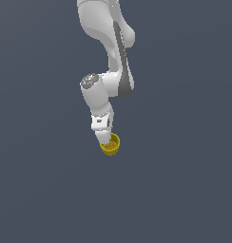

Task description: Pick up the object and move it to a goal position.

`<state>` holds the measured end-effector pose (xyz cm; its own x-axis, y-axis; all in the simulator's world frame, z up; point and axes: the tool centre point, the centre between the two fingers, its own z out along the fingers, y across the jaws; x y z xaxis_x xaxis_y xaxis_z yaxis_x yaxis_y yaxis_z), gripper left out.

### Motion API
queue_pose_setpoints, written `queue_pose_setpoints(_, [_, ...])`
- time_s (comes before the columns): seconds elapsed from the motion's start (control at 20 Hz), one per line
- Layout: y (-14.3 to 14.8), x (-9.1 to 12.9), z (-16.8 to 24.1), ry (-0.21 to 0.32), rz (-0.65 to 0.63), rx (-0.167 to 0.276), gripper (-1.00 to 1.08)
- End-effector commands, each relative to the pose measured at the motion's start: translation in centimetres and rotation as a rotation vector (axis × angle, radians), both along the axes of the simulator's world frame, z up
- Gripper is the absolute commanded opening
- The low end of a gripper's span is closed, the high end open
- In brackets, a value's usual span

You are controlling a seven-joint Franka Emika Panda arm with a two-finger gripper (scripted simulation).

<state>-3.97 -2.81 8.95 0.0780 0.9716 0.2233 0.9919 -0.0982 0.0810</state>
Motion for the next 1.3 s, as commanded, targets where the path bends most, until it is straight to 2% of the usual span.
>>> queue_pose_setpoints(0.0, [0.0,0.0,-0.1,-0.007,0.019,0.0,0.28])
queue_pose_setpoints(0.4, [-0.1,0.0,-0.2,-0.011,0.028,0.001,0.28])
queue_pose_setpoints(0.95, [0.5,0.2,-2.8,-0.012,0.032,0.0,0.28])
queue_pose_setpoints(1.0, [0.5,0.2,-2.8,-0.012,0.032,0.0,-1.0])
queue_pose_setpoints(1.25, [0.5,0.2,-2.8,-0.012,0.032,0.0,-1.0])
